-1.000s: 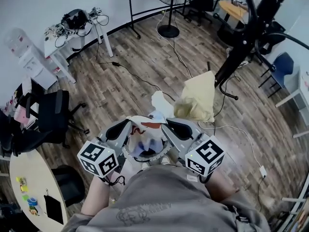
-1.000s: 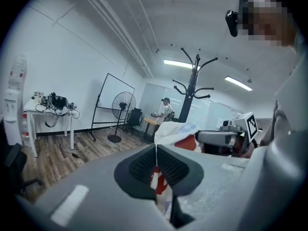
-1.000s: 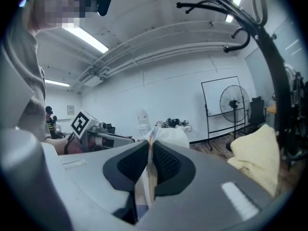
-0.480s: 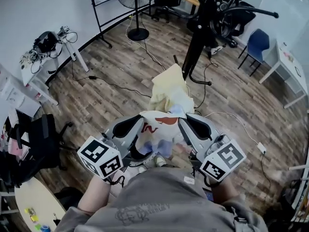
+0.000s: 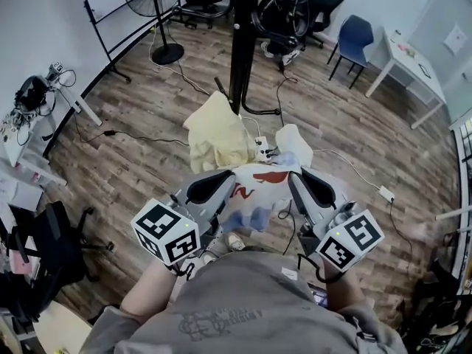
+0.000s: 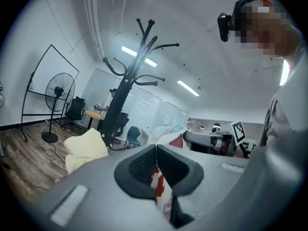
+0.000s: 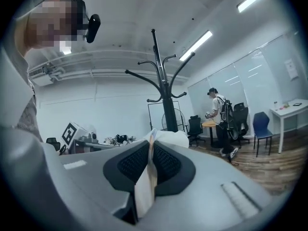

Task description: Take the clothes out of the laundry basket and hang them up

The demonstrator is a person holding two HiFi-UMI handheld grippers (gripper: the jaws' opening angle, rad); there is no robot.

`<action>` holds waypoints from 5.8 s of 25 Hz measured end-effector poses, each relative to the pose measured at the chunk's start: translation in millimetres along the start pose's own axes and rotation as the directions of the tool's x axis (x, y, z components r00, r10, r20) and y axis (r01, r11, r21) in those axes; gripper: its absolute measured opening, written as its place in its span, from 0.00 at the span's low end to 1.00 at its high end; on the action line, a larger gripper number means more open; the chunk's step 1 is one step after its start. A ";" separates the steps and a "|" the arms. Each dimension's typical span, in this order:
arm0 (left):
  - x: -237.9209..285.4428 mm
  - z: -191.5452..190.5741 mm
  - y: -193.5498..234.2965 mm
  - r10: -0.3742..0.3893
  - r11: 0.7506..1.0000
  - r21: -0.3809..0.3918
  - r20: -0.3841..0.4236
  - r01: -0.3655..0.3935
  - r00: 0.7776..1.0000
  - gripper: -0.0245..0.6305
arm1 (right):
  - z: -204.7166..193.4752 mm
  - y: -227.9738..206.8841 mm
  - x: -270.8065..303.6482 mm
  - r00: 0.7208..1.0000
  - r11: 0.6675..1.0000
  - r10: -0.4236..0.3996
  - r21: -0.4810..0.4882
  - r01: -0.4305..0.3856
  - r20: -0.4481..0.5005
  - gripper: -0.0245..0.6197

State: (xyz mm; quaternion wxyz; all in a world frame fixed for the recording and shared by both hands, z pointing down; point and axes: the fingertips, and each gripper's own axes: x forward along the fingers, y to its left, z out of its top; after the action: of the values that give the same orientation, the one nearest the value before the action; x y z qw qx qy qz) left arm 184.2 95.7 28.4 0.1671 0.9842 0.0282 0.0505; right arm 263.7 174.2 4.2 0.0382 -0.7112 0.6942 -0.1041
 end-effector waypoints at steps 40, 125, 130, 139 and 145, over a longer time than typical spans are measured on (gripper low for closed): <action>159.3 41.3 127.9 0.378 0.926 0.002 0.003 -0.378 0.926 0.05 | 26.7 -194.3 261.1 0.983 0.969 0.093 -0.215 -0.126 -0.157 0.14; -27.8 61.1 120.4 0.428 0.892 0.145 0.034 -0.429 0.903 0.04 | 70.9 1.4 127.3 0.955 0.940 0.294 -0.194 -0.281 0.041 0.17; -86.4 62.6 123.7 0.516 0.842 0.144 0.071 -0.521 0.854 0.04 | 69.5 43.6 131.7 0.927 0.923 0.367 -0.159 -0.352 0.078 0.11; -179.5 48.1 129.1 0.654 0.746 0.075 0.105 -0.662 0.749 0.04 | 34.2 105.2 162.3 0.895 0.877 0.446 -0.206 -0.434 0.012 0.08; -230.4 26.3 129.7 0.730 0.677 0.030 0.099 -0.736 0.676 0.04 | 5.1 151.2 166.9 0.861 0.833 0.507 -0.239 -0.500 -0.033 0.08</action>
State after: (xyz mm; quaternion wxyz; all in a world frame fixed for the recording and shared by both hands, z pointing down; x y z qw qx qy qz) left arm -36.7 -51.8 26.0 0.1005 0.9192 -0.3735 0.0734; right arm 119.1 2.6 -15.0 -0.0108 -0.5043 0.8634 0.0052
